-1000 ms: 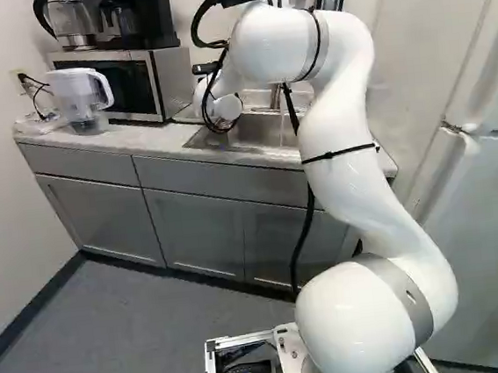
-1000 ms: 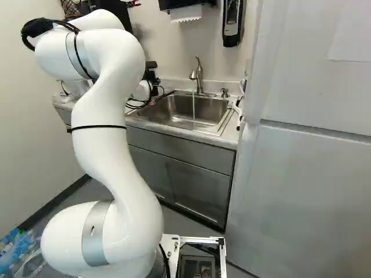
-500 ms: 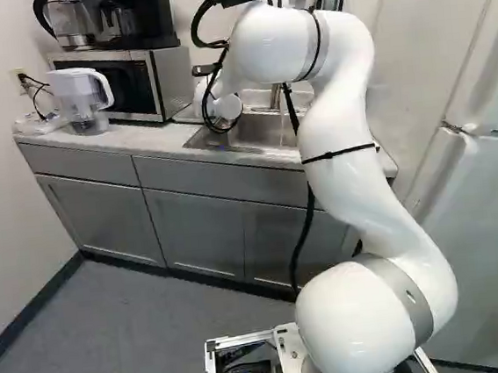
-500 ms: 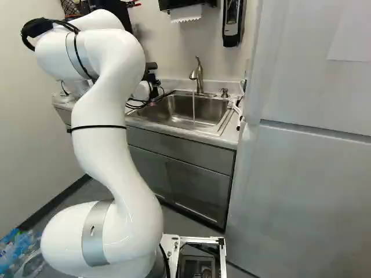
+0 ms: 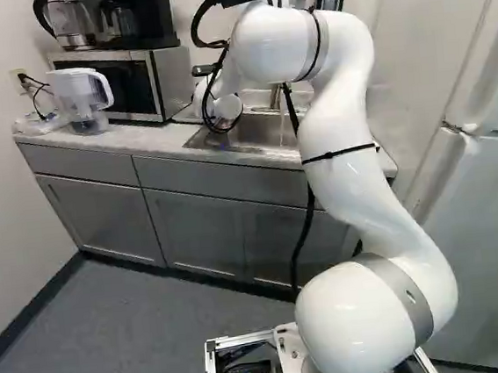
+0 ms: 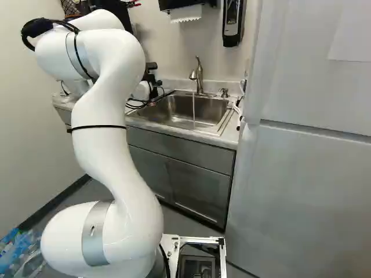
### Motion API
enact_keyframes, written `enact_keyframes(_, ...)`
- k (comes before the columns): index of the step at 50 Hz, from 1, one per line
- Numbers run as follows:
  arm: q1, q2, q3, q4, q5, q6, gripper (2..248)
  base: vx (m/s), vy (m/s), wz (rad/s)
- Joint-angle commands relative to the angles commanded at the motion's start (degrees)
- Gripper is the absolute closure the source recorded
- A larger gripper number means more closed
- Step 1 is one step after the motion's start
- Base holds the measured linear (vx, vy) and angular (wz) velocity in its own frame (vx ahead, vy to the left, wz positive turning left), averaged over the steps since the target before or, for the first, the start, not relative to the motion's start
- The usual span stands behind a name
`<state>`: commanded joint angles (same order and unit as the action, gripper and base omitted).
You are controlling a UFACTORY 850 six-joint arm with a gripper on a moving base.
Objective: Rinse the cup and place it in the tray
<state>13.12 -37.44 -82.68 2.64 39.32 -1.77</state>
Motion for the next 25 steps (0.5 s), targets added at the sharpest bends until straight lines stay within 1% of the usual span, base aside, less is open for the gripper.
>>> enact_keyframes(3, 0.0, 0.0, 0.0, 0.0, 0.0, 0.0, 63, 0.000, 0.000, 0.000)
enact_keyframes(4, 0.0, 0.0, 0.0, 0.0, 0.0, 0.0, 27, 0.000, 0.000, 0.000)
enact_keyframes(9, 0.0, 0.0, 0.0, 0.0, 0.0, 0.0, 27, 0.000, 0.000, 0.000)
enact_keyframes(10, 0.0, 0.0, 0.0, 0.0, 0.0, 0.0, 3, 0.000, 0.000, 0.000)
enact_keyframes(25, 0.0, 0.2, -0.1, 0.0, 0.0, 0.0, 3, 0.000, 0.000, 0.000)
